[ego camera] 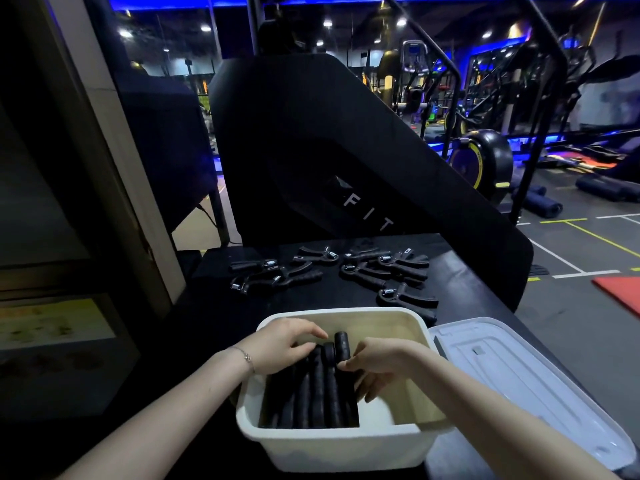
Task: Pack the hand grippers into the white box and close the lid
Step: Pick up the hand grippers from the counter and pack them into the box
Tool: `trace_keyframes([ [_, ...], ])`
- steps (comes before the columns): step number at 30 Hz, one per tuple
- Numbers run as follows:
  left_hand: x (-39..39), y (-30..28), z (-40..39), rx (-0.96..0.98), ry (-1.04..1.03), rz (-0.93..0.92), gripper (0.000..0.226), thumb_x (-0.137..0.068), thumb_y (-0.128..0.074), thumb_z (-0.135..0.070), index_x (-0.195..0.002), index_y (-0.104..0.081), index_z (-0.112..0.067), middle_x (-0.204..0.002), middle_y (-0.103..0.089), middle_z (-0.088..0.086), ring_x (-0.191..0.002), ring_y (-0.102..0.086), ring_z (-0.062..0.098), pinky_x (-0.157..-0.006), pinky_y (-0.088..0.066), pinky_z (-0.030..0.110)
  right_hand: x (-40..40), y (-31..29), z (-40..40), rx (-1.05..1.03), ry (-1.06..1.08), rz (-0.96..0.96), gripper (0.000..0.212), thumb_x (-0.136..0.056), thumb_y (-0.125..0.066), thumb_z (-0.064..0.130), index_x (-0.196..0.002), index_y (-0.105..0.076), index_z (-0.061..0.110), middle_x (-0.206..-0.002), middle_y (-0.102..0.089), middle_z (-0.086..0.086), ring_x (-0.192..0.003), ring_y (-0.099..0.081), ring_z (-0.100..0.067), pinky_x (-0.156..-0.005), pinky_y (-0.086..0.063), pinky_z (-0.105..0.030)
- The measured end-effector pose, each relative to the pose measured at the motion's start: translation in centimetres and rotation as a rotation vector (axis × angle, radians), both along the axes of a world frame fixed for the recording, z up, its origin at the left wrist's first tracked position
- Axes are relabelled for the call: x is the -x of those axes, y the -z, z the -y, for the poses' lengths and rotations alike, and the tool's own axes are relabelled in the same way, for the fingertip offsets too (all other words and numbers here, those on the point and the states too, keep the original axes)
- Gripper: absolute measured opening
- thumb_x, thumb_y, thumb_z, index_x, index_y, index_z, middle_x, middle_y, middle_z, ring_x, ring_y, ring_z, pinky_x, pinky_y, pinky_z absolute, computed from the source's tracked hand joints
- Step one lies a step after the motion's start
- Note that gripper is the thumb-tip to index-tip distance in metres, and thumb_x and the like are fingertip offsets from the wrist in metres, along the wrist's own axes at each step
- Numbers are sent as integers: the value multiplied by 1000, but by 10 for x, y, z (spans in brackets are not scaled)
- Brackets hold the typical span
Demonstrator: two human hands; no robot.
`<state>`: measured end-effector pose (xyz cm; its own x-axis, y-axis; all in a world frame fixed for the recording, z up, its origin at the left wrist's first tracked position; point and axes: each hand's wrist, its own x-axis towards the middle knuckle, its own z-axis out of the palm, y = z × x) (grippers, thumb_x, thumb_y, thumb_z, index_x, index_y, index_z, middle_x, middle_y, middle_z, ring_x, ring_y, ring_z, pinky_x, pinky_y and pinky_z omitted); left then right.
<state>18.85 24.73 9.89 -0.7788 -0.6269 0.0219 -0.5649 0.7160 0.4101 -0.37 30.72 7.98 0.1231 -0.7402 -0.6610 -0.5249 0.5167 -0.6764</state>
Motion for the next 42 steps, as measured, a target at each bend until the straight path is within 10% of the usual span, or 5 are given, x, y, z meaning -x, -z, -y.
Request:
trace_keyframes([
  [17,1,10,-10,56,83,183,47,-95,-49,-37,-139,-39,-28,-145,-40,-12,-135,-32,5,-113,-25,26,-4,9,-10,-56,37,31,34,-99,-42,30,-80,-55,6,-79,-62,-8,-50,-65,-10,-53,-54,-23],
  [25,14,10,-28,52,168,371,90,-82,-54,-62,-150,-13,-21,-159,-6,-7,-145,-5,7,-119,-11,30,-9,-14,-13,-36,-63,-116,44,-99,-43,29,-128,-47,-4,-127,-57,-19,-112,-61,-27,-63,-49,-22],
  [29,12,20,-26,69,149,434,100,-78,-50,-70,-151,-2,-21,-159,5,-9,-145,2,6,-120,-7,38,-5,-19,-20,33,-170,-120,27,-89,-63,21,-113,-54,15,-97,-62,-1,-105,-57,-14,-76,-49,-20],
  [35,11,23,-26,55,164,493,98,-81,-45,-69,-150,6,-21,-157,17,-9,-144,7,5,-118,4,35,-2,-11,-28,48,-205,-115,58,-81,-71,26,-132,-46,14,-127,-59,0,-103,-55,-8,-87,-49,-26],
  [42,13,17,-30,-3,135,450,96,-82,-47,-67,-150,5,-24,-157,13,-12,-144,9,5,-119,3,35,-4,-5,-44,151,-168,-130,56,-82,-68,36,-130,-48,15,-106,-61,4,-100,-61,-12,-81,-48,-26],
])
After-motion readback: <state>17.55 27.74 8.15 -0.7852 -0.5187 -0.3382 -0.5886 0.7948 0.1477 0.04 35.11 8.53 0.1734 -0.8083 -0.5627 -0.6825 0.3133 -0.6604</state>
